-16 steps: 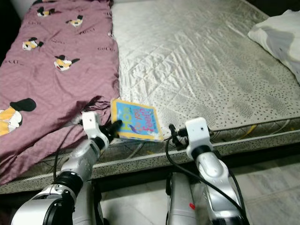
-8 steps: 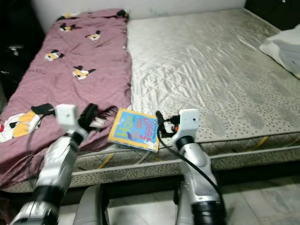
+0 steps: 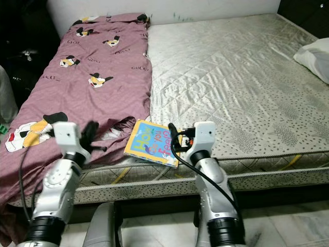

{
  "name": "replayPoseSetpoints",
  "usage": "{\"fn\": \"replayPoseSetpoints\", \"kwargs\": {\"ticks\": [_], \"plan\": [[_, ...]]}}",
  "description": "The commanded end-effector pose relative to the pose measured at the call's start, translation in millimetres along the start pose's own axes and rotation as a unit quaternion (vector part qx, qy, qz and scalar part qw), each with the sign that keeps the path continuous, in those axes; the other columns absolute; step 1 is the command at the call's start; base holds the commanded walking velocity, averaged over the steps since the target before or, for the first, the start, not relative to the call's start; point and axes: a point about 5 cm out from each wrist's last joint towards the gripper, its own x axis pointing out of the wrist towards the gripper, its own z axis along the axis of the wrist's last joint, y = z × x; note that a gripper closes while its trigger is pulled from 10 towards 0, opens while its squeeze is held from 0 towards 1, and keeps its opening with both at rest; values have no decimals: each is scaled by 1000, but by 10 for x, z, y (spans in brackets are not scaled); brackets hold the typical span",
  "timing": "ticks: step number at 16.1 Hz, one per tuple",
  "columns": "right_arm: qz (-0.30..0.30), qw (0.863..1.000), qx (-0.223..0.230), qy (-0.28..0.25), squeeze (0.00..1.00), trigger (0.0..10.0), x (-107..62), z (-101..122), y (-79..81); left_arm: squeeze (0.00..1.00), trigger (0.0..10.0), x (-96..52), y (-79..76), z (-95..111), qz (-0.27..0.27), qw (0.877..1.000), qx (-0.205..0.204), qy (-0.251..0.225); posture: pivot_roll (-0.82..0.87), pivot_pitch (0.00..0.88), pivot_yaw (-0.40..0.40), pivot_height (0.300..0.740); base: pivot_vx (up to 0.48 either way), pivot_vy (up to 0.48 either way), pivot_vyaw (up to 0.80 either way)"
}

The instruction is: Clean up the room

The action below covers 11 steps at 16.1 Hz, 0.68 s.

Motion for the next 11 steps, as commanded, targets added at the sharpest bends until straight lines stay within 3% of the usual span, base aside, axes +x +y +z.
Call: {"fn": "replayPoseSetpoints", "kwargs": {"ticks": [1,3,6,8,9,11], "plan": [[4,1000,-6,5,0,10000,-49,-30,-6,1000,10000,-23,80,-110,23,999,1,31,11,0,70,555,0,0,0],[2,1000,-12,12,0,10000,-109,-50,-21,1000,10000,26,46,-173,32,998,-47,35,-10,1,67,555,0,0,0],[1,1000,-23,16,0,10000,-200,-62,-41,1000,10000,18,8,-249,50,994,-80,48,-34,25,71,555,0,0,0],[-8,999,-29,22,0,10000,-239,-82,-93,1000,10000,-51,121,-289,72,993,-76,56,-36,43,71,555,0,0,0],[-8,999,-30,25,0,10000,-253,-83,-93,1000,10000,-65,245,-346,94,990,-84,69,-36,50,69,555,0,0,0],[-4,999,-35,28,0,10000,-283,-77,-71,1000,10000,-20,281,-382,108,984,-119,82,-45,70,62,555,0,0,0]]}}
